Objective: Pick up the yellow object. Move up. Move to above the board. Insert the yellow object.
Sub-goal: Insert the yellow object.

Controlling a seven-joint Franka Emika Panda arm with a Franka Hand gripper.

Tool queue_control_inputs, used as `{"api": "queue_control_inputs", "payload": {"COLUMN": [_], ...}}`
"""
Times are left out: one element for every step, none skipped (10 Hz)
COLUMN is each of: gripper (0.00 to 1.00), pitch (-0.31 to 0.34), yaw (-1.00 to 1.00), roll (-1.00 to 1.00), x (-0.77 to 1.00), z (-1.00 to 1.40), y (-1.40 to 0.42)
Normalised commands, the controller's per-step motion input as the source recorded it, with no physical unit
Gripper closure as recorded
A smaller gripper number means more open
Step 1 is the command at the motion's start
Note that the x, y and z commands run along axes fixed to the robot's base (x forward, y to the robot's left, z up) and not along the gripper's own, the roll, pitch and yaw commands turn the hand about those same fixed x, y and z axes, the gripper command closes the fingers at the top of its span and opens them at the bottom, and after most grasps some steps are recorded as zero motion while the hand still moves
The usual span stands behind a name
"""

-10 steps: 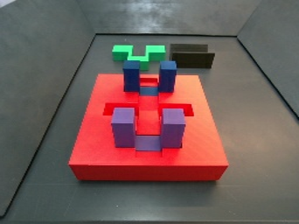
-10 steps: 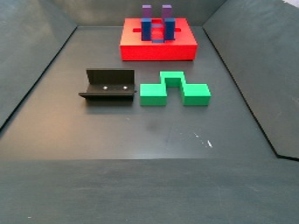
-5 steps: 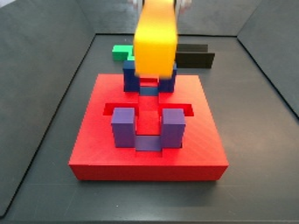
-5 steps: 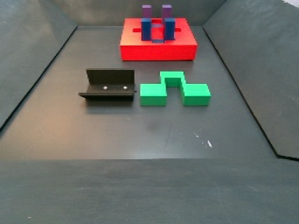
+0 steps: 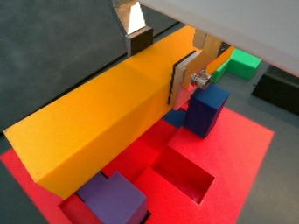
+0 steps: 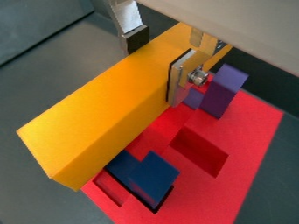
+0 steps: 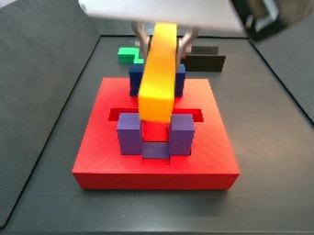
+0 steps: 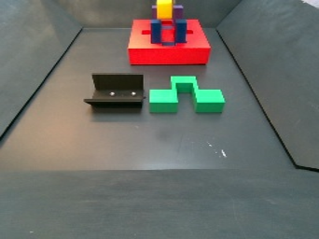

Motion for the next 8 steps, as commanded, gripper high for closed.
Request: {"api": "queue_control_inputs", "payload": {"gripper": [1.0, 1.0, 1.0, 1.0, 1.0, 1.0, 1.0, 1.0], "pitch": [-0.014, -0.041, -0.01, -0.037, -0.074, -0.091, -0.084, -0.076], "yaw": [0.32, 0.14, 0.01, 0.0, 0.05, 0.24, 0.25, 0.27], "roll": [-0.07, -0.07, 0.0, -0.05, -0.05, -0.06, -0.06, -0.01], "x": [0.09, 0.0, -0.07, -0.09, -0.15, -0.14, -0.16, -0.12], "z": [-0.42, -0.28, -0.19, -0.05, 0.0, 0.0, 0.0, -0.14], "y": [0.13, 0.0, 0.0, 0.0, 0.0, 0.0, 0.0, 0.0]}}
